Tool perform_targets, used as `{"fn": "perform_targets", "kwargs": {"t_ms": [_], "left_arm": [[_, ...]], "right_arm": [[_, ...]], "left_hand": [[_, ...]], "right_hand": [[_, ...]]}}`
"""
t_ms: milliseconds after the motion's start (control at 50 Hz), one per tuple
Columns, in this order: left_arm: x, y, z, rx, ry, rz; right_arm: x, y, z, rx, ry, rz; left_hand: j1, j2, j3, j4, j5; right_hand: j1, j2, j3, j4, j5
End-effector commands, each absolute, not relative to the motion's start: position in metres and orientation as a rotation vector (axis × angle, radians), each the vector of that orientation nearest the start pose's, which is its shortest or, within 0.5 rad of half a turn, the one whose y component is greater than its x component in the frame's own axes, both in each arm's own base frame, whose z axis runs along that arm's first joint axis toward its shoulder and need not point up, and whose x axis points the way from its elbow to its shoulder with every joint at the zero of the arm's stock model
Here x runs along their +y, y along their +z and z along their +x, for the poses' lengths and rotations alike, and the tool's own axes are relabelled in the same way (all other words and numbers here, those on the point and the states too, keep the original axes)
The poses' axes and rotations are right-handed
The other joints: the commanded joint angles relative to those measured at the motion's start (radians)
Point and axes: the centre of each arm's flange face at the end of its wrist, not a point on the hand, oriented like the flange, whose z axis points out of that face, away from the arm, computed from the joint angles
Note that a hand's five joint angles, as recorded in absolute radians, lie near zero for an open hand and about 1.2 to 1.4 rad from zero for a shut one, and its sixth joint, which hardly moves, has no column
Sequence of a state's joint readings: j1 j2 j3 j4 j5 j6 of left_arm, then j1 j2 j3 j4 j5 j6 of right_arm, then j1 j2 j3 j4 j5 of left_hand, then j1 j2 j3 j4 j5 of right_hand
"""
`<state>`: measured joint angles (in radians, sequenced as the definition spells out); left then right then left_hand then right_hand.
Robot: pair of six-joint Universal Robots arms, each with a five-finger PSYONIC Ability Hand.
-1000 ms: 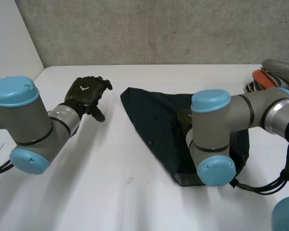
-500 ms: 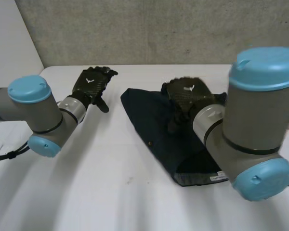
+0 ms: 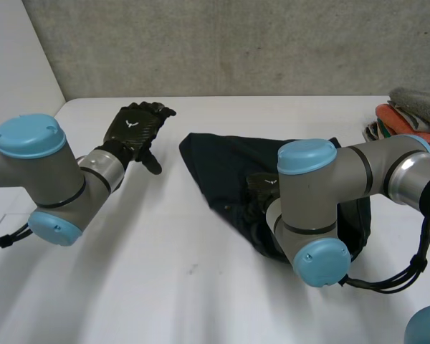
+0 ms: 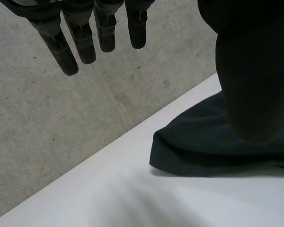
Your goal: Fold the laundry.
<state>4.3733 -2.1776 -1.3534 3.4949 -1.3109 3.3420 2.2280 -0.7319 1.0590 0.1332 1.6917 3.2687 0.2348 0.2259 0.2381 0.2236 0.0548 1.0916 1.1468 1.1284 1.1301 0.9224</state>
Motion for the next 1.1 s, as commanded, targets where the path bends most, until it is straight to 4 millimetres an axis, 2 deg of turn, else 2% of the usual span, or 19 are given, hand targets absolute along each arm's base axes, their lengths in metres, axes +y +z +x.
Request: {"fn": "perform_targets", "kwargs": {"t_ms": [20,100,240,260,320,480,560,580,620,700,760,780,800,860,880,940,960,1060,1100], "left_arm": [[-0.356,0.184,-0.283,2.274,-2.369,0.934],[-0.364,0.185,-0.287,2.252,-2.390,0.936],[-0.379,0.163,-0.296,2.269,-2.382,0.963],[-0.380,0.160,-0.297,2.273,-2.377,0.972],[-0.381,0.147,-0.302,2.301,-2.364,1.015],[-0.378,0.120,-0.316,2.355,-2.330,1.088],[-0.376,0.113,-0.320,2.365,-2.321,1.104],[-0.377,0.114,-0.319,2.360,-2.322,1.093],[-0.379,0.115,-0.317,2.355,-2.327,1.072],[-0.386,0.128,-0.309,2.311,-2.334,0.964],[-0.385,0.181,-0.297,2.212,-2.424,0.867],[-0.381,0.193,-0.293,2.192,-2.440,0.855],[-0.372,0.214,-0.283,2.158,-2.461,0.836],[-0.355,0.244,-0.271,2.104,-2.505,0.822],[-0.341,0.265,-0.265,2.056,-2.543,0.813],[-0.320,0.289,-0.258,2.002,-2.588,0.808],[-0.306,0.298,-0.254,1.986,-2.598,0.807],[-0.270,0.306,-0.245,2.027,-2.569,0.832],[-0.262,0.304,-0.243,2.058,-2.543,0.841]], "right_arm": [[-0.255,0.195,0.354,2.235,-1.639,-0.662],[-0.244,0.235,0.345,2.153,-1.762,-0.769],[-0.213,0.254,0.338,2.096,-1.764,-1.012],[-0.203,0.261,0.337,2.074,-1.753,-1.034],[-0.184,0.271,0.334,2.054,-1.731,-1.059],[-0.162,0.287,0.320,2.043,-1.723,-1.067],[-0.157,0.294,0.315,2.025,-1.743,-1.056],[-0.157,0.296,0.314,2.022,-1.748,-1.053],[-0.158,0.297,0.311,2.027,-1.757,-1.047],[-0.159,0.302,0.309,2.018,-1.788,-1.076],[-0.169,0.305,0.303,2.035,-1.834,-1.095],[-0.181,0.308,0.296,2.055,-1.885,-1.118],[-0.187,0.310,0.292,2.065,-1.913,-1.136],[-0.204,0.321,0.284,2.052,-2.037,-1.214],[-0.206,0.325,0.283,2.044,-2.066,-1.228],[-0.213,0.334,0.280,2.035,-2.131,-1.239],[-0.215,0.340,0.280,2.021,-2.159,-1.232],[-0.222,0.337,0.279,2.046,-2.150,-1.243],[-0.229,0.324,0.282,2.083,-2.105,-1.264]], "left_hand": [[-0.027,-0.018,-0.030,-0.016,-0.022],[-0.039,-0.030,-0.042,-0.028,-0.033],[-0.048,-0.039,-0.051,-0.036,-0.042],[-0.048,-0.039,-0.051,-0.036,-0.042],[-0.048,-0.039,-0.051,-0.036,-0.042],[0.019,0.028,0.016,0.031,0.025],[0.289,0.298,0.286,0.300,0.294],[0.662,0.671,0.659,0.673,0.667],[1.159,1.168,1.156,1.170,1.165],[1.161,1.170,1.158,1.173,1.167],[1.161,1.170,1.158,1.173,1.167],[1.161,1.170,1.158,1.173,1.167],[1.161,1.170,1.158,1.173,1.167],[1.161,1.170,1.158,1.173,1.167],[1.161,1.170,1.158,1.173,1.167],[1.161,1.170,1.158,1.173,1.167],[1.161,1.170,1.158,1.173,1.167],[1.161,1.170,1.158,1.173,1.167],[1.161,1.170,1.158,1.173,1.167]], "right_hand": [[0.305,0.249,0.268,0.266,0.299],[0.305,0.249,0.268,0.266,0.299],[0.305,0.249,0.268,0.266,0.299],[0.305,0.249,0.268,0.266,0.299],[0.305,0.249,0.268,0.266,0.299],[0.305,0.249,0.268,0.266,0.299],[0.305,0.249,0.268,0.266,0.299],[0.305,0.249,0.268,0.266,0.299],[0.305,0.249,0.268,0.266,0.299],[0.305,0.249,0.268,0.266,0.299],[0.305,0.249,0.268,0.266,0.299],[0.305,0.249,0.268,0.266,0.299],[0.305,0.249,0.268,0.266,0.299],[0.305,0.249,0.268,0.266,0.299],[0.305,0.249,0.268,0.266,0.299],[0.305,0.249,0.268,0.266,0.299],[0.305,0.249,0.268,0.266,0.299],[0.305,0.249,0.268,0.266,0.299],[0.305,0.249,0.268,0.266,0.299]]}}
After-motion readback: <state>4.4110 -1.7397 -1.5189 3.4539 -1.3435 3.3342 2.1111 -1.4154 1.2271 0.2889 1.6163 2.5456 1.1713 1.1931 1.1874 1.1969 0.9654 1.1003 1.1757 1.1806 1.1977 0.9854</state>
